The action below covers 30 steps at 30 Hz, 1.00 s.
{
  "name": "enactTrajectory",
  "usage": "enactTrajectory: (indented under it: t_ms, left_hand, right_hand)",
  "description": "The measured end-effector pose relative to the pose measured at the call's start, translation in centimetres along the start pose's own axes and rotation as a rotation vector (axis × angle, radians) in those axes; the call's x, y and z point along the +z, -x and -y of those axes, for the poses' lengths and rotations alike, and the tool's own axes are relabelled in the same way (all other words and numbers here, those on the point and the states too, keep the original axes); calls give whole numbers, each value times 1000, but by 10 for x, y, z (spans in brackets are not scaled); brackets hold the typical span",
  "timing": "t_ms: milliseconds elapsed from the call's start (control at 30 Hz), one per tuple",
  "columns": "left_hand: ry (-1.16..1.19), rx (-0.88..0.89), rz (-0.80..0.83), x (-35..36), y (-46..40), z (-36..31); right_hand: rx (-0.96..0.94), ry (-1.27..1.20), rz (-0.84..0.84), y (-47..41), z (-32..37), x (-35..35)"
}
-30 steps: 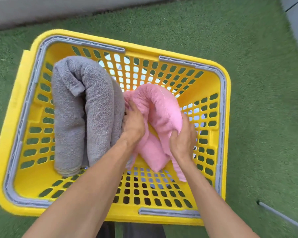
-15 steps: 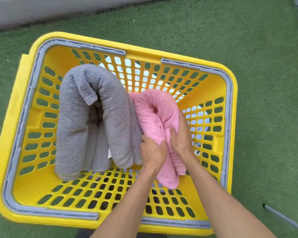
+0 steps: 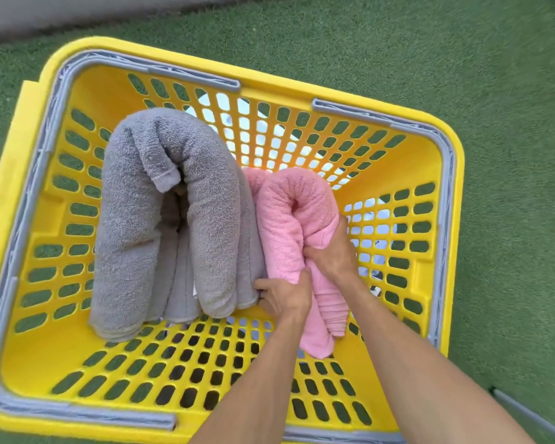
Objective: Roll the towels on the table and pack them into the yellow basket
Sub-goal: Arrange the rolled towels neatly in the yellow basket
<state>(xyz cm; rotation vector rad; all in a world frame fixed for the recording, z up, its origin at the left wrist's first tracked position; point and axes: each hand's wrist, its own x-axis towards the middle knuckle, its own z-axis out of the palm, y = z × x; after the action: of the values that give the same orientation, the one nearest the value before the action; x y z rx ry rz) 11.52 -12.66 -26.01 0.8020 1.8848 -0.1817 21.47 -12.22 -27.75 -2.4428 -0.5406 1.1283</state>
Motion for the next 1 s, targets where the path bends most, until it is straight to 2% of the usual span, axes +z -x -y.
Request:
enactTrajectory:
  t_ms: [200, 300, 400, 700, 833, 1000]
  left_hand:
    - [8, -9, -37, -29, -9, 4]
    - [-89, 51, -61, -51, 1, 10]
    - [-110, 167, -80, -70, 19, 6]
    - [-128, 336, 39, -75, 69, -20]
    - [-199, 385, 45, -83, 78, -13]
    - [-278, 485, 41, -89, 84, -12]
  right_hand:
    - [101, 102, -84, 49, -4, 14]
    - [108, 75, -169, 79, 7, 14]
    - [137, 80, -175, 87, 26, 2]
    - [32, 82, -269, 94, 40, -48]
    - [-26, 90, -299, 118, 36, -49]
    - [-6, 62, -310, 127, 32, -54]
